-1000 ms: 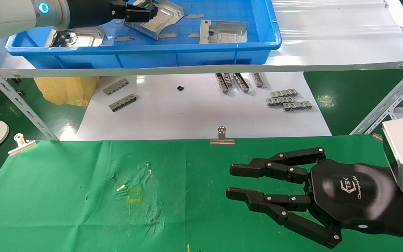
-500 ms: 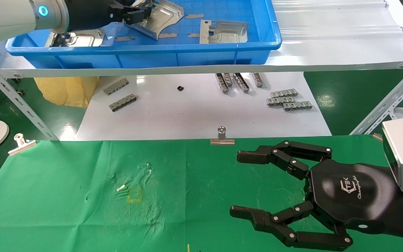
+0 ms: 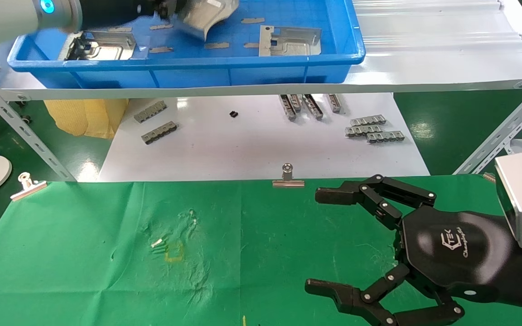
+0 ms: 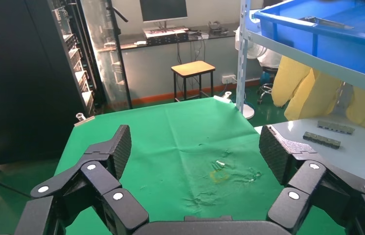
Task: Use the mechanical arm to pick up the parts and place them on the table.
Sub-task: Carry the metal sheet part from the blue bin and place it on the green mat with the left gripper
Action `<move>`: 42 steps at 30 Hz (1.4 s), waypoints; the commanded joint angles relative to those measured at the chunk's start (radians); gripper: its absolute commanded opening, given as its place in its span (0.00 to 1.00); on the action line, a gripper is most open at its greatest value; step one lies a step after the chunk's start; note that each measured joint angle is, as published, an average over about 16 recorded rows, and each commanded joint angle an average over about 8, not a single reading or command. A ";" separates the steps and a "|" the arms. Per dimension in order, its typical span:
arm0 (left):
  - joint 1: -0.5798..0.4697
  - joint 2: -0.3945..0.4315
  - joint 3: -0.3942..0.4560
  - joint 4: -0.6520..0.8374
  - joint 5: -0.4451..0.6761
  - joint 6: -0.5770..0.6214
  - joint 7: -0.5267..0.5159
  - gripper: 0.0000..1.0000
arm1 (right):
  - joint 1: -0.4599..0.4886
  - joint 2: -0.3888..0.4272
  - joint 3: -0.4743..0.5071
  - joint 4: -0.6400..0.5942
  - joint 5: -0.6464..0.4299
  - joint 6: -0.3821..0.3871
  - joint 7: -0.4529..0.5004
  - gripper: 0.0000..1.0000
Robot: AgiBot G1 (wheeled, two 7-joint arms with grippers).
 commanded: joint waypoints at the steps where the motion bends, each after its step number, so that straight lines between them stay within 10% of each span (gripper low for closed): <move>1: -0.004 -0.008 -0.009 -0.016 -0.013 0.011 0.016 0.00 | 0.000 0.000 0.000 0.000 0.000 0.000 0.000 1.00; 21: 0.055 -0.280 -0.075 -0.127 -0.160 0.756 0.350 0.00 | 0.000 0.000 0.000 0.000 0.000 0.000 0.000 1.00; 34: 0.335 -0.480 0.137 -0.451 -0.264 0.786 0.468 0.00 | 0.000 0.000 0.000 0.000 0.000 0.000 0.000 1.00; 42: 0.391 -0.434 0.285 -0.408 -0.183 0.741 0.601 0.00 | 0.000 0.000 0.000 0.000 0.000 0.000 0.000 1.00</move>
